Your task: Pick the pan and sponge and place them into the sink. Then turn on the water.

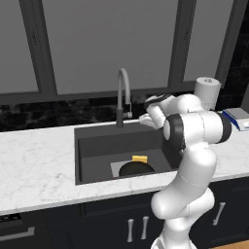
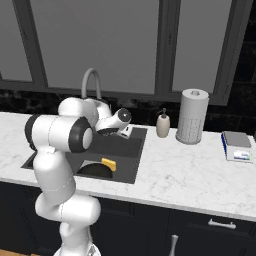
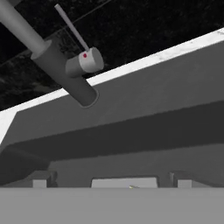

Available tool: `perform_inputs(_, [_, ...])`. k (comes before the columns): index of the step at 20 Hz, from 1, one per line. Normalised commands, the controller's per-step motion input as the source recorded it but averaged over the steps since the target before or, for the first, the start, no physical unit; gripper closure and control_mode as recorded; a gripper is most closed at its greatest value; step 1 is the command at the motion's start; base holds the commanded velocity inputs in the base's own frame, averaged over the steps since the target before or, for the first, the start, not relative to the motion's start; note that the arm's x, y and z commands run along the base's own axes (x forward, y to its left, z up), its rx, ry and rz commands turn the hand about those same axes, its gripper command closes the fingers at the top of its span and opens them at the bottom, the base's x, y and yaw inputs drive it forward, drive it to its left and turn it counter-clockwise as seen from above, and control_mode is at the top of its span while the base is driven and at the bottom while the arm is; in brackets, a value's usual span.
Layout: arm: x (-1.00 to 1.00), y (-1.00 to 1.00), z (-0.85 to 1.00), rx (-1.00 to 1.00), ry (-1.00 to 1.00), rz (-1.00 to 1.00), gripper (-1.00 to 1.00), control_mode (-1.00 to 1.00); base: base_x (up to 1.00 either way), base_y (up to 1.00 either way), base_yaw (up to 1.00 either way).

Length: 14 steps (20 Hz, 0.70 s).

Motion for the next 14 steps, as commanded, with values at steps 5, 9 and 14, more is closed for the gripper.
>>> perform_inputs(5, [0.32,0.0,0.0,0.09,0.0,-0.1,-1.0,-1.0,0.0,0.0,0.0])
perform_inputs(9, [0.23,0.0,0.0,0.1,0.0,-0.04,-1.0,-1.0,0.0,0.0,0.0])
perform_inputs(14, [0.18,0.06,0.0,0.04,0.0,0.0,-1.0,-1.0,0.0,0.0,0.0])
